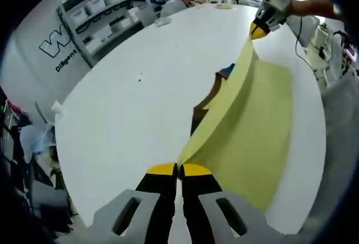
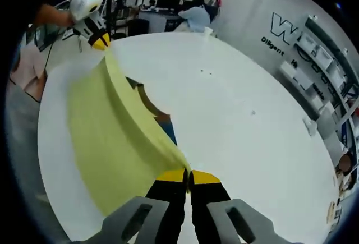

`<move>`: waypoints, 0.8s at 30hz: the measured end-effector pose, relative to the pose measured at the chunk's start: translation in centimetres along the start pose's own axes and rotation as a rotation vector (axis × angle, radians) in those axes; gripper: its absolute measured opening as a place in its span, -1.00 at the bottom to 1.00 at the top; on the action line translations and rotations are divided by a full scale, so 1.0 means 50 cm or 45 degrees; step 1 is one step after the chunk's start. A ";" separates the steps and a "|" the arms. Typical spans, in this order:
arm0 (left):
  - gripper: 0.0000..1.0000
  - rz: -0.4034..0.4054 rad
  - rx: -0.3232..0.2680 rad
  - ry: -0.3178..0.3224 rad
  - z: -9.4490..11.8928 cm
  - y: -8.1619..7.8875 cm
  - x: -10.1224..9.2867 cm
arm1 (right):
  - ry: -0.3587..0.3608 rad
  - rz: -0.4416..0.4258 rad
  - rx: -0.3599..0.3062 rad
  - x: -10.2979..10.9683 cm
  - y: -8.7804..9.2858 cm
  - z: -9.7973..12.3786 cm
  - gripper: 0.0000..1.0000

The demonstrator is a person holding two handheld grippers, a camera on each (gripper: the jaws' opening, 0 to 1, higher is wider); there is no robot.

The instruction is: Fold the garment on the visible template until the final outline fits inside the template.

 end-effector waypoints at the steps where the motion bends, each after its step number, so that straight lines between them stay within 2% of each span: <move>1: -0.99 0.005 0.001 0.001 -0.005 0.001 0.001 | -0.002 -0.004 0.004 0.000 0.003 -0.006 -1.00; 6: -0.99 0.029 0.019 0.009 -0.029 0.008 0.002 | -0.006 -0.004 0.026 0.004 0.014 -0.033 -1.00; 24: -0.98 0.084 0.064 0.047 -0.101 0.034 0.019 | -0.021 0.006 0.064 -0.010 0.018 -0.111 -1.00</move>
Point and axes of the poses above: the point that each gripper's makers call its tool centre point, and the gripper's own axes: z roughly backward along the fingers, x roughly to its left, y roughly out of its underside, the point moved 9 cm from there along z, roughly backward along the fingers, and after that the axes turned 5 degrees about x, right-handed, at the moved point
